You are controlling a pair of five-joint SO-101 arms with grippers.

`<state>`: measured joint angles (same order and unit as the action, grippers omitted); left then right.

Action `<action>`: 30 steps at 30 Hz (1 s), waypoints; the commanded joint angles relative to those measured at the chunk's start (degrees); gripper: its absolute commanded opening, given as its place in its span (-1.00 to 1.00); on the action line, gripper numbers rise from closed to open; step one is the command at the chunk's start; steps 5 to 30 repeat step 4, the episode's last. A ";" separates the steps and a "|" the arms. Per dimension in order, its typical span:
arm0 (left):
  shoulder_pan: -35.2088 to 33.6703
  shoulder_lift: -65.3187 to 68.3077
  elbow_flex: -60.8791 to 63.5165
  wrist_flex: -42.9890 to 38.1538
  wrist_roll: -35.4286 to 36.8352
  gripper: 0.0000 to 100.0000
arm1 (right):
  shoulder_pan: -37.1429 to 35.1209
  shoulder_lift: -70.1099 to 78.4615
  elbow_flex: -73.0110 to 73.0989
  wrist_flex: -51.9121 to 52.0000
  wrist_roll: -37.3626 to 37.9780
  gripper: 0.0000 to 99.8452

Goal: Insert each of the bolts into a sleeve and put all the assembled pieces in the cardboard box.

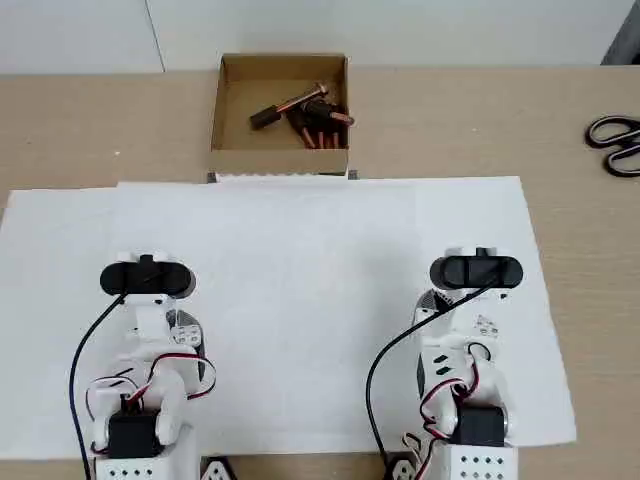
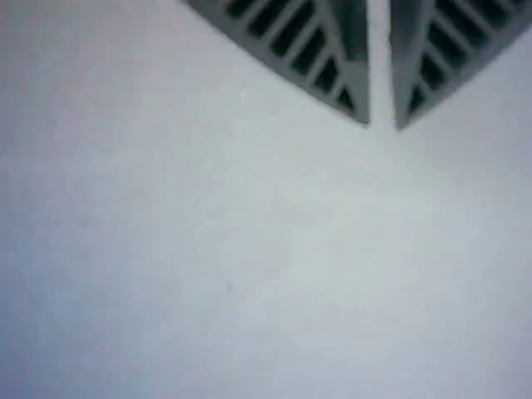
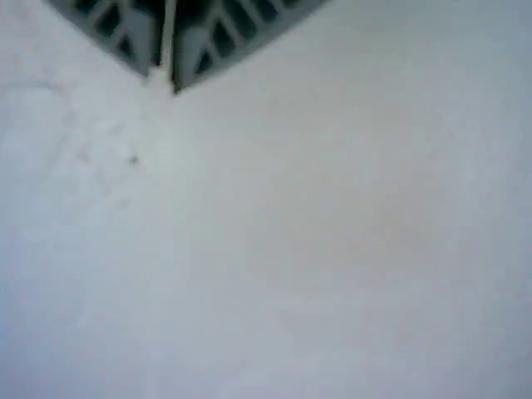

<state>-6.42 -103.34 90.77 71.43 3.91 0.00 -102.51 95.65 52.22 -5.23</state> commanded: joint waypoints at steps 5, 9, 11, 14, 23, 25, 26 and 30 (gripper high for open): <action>-0.09 -0.44 -0.22 -1.05 -0.26 -0.99 | 0.40 -0.92 0.79 0.31 0.70 -0.99; -0.09 -0.44 -0.22 -1.05 -0.26 -0.99 | 0.40 -0.92 0.79 0.31 0.70 -0.99; -0.09 -0.44 -0.22 -1.05 -0.26 -0.99 | 0.40 -0.92 0.79 0.31 0.70 -0.99; -0.09 -0.44 -0.22 -1.05 -0.26 -0.99 | 0.40 -0.92 0.79 0.31 0.70 -0.99; -0.09 -0.44 -0.22 -1.05 -0.26 -0.99 | 0.40 -0.92 0.79 0.31 0.70 -0.99; -0.09 -0.44 -0.22 -1.05 -0.26 -0.99 | 0.40 -0.92 0.79 0.31 0.70 -0.99; -0.09 -0.44 -0.22 -1.05 -0.26 -0.99 | 0.40 -0.92 0.79 0.31 0.70 -0.99; -0.09 -0.44 -0.22 -1.05 -0.26 -0.99 | 0.40 -0.92 0.79 0.31 0.70 -0.99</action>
